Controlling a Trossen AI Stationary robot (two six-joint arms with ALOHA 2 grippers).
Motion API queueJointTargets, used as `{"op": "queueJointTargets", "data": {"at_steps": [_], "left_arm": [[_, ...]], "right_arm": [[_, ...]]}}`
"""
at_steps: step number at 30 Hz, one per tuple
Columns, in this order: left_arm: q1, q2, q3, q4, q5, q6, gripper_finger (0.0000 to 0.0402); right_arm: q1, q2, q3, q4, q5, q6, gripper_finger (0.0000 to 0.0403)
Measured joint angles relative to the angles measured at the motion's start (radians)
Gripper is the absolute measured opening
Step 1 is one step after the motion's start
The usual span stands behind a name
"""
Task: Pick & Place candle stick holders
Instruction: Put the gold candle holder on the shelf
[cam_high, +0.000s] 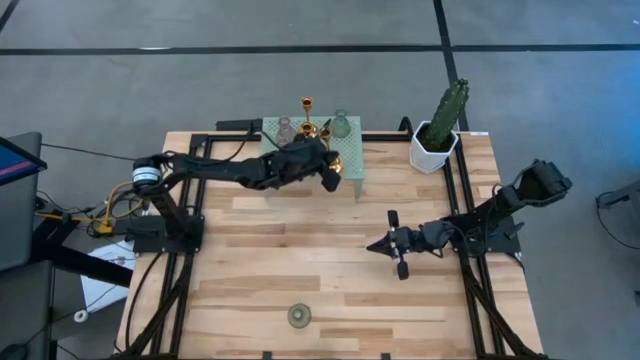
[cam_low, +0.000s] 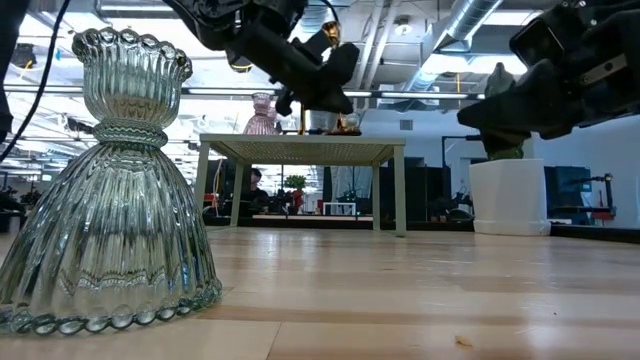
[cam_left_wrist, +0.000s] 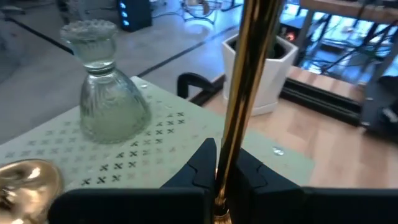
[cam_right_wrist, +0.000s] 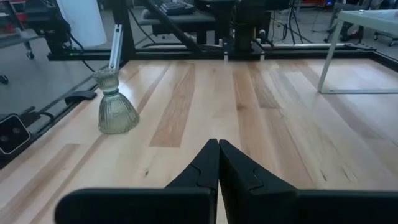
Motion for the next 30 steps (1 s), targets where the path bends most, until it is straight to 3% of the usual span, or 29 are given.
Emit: {"op": "queueJointTargets", "data": {"at_steps": [9, 30], "left_arm": [[-0.001, 0.003, 0.004, -0.002, -0.075, 0.012, 0.0012], [0.02, 0.065, 0.005, 0.078, -0.058, 0.016, 0.0025]], "right_arm": [[0.0, 0.0, 0.0, -0.012, -0.004, -0.008, 0.0], [0.0, 0.0, 0.0, -0.013, 0.0, -0.005, 0.0]]}}
